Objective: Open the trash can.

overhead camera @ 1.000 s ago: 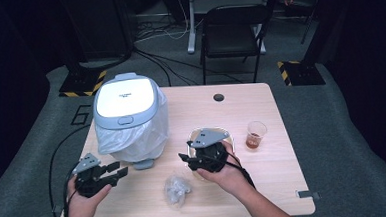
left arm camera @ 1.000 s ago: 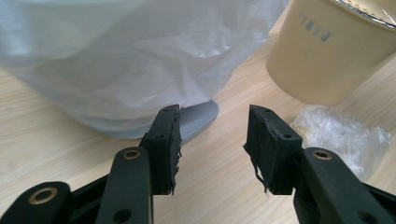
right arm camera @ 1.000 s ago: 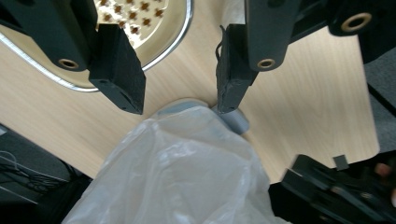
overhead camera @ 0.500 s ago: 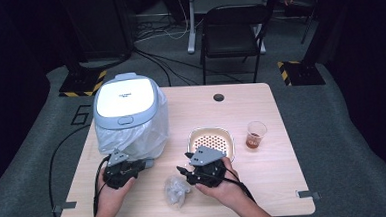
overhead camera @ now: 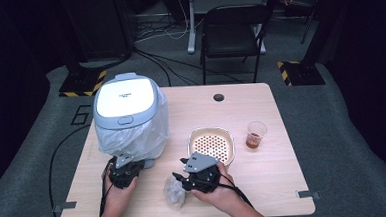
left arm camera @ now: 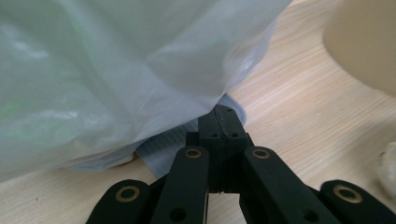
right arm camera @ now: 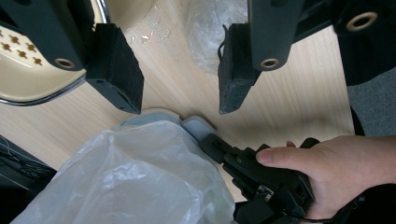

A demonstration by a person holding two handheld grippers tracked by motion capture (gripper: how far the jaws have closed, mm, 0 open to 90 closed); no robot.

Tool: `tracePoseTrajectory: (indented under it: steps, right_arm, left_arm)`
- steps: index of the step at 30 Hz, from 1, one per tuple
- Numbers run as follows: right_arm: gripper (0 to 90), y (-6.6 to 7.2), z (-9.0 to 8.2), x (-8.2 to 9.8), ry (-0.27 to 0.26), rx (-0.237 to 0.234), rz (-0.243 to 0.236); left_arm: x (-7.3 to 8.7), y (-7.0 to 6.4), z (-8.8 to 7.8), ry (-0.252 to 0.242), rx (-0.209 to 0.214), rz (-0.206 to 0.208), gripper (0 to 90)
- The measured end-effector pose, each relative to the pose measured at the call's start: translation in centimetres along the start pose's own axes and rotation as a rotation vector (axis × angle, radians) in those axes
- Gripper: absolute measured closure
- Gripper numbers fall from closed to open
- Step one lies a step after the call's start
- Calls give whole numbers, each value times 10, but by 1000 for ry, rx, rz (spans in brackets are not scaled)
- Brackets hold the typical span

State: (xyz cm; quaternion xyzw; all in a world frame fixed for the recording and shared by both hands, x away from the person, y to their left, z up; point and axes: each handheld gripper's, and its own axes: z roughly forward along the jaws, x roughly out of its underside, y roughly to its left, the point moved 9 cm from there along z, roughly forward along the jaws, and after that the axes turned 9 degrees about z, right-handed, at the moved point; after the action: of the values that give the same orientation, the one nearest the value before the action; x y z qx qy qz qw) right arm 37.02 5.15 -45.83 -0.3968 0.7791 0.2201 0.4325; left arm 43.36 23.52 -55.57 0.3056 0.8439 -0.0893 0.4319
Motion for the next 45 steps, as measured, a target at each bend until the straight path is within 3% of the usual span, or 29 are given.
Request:
tracePoseTrajectory:
  steps: [1,2,7,8,9,11,15,16,17,18,20,22,34,39,45]
  right_arm:
    - [504,0,1,1,3,-1,1]
    - [504,1,1,1,4,-2,1]
    - [502,1,4,5,12,-9,13]
    - [501,2,5,5,8,-11,11]
    - [499,2,6,6,14,-11,8]
    - [494,3,7,8,19,-16,6]
    - [478,6,10,11,30,-31,12]
    - [473,8,11,11,33,-35,14]
    - [466,9,12,13,37,-39,8]
    - [459,10,13,13,39,-40,6]
    - [441,12,15,15,47,-44,7]
    - [434,13,17,16,46,-45,-5]
    - [338,25,32,34,85,-64,-14]
    - [266,32,44,44,115,-61,-28]
    - [247,33,51,52,135,-49,-10]
  left_arm:
    - [0,-3,0,-5,12,-40,900]
    - [1,-2,1,-5,-4,-75,900]
    - [4,-2,2,8,37,-73,900]
    - [4,1,3,-7,25,-39,900]
    - [5,1,3,2,29,-33,900]
    - [5,-3,4,1,28,-81,900]
    - [6,-3,5,26,8,-44,900]
    - [5,1,5,21,10,52,900]
    - [5,-1,6,16,5,45,900]
    - [5,-10,8,3,7,-82,900]
    - [7,-7,8,18,-1,-81,900]
    - [10,-6,10,19,12,-52,900]
    - [13,-5,13,28,35,-89,900]
    - [13,-5,13,32,32,-81,900]
    - [13,-5,13,31,26,-79,900]
